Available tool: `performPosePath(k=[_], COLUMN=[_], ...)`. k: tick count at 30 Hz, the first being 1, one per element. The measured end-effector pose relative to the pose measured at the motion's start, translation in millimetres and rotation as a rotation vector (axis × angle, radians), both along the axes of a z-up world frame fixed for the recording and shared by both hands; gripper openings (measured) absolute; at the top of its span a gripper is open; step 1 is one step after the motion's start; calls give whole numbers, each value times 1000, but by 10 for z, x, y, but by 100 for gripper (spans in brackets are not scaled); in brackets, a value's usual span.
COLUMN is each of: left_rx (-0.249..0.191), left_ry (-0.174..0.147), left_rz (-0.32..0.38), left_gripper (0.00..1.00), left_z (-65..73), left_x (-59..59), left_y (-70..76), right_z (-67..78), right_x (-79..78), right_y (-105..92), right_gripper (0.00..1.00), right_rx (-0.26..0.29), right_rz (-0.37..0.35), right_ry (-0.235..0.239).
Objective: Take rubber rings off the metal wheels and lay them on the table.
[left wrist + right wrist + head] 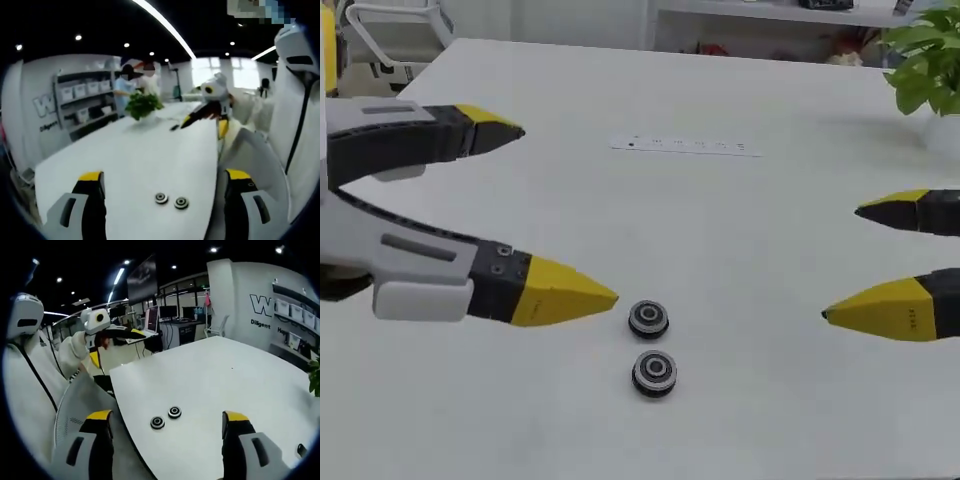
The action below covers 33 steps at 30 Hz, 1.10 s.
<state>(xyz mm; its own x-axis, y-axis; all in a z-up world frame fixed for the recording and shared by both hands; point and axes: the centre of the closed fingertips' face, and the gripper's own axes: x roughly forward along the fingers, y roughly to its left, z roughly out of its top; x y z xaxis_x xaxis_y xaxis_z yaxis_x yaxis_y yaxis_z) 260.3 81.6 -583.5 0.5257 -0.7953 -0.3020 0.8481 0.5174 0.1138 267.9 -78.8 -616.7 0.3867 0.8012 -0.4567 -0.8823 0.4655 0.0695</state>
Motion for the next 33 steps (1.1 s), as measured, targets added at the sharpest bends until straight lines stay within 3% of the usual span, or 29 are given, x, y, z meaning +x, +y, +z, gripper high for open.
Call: performPosePath(k=[5,10,13,16,19,22,26,33], left_rx=[-6,-14,-18,-19,-42,-77,-90,-64], left_ry=[-25,-65,-75,-77,-103,-115,-94,-36], left_rz=[-22,-57,-76,-89,-131,-145,-171,-187], left_gripper=[100,100,99,100,99,88,84,85], left_z=[100,224,248,233,172,46,-180,-517], left_x=[122,294,369,418,409,423,376,316], left_y=[-73,-201,-271,-362,-490,-572,-668,-678], right_z=[144,193,202,236,243,186,17,-216], right_x=[117,234,289,381,409,418,433,413], right_y=[114,275,364,472,566,662,735,780], right_gripper=[85,84,83,82,82,81,82,77], right_rx=[28,44,59,107,143,206,254,267], right_rz=[24,58,74,86,95,106,102,123], right_ry=[-36,-50,-52,-86,-102,-94,-88,-34])
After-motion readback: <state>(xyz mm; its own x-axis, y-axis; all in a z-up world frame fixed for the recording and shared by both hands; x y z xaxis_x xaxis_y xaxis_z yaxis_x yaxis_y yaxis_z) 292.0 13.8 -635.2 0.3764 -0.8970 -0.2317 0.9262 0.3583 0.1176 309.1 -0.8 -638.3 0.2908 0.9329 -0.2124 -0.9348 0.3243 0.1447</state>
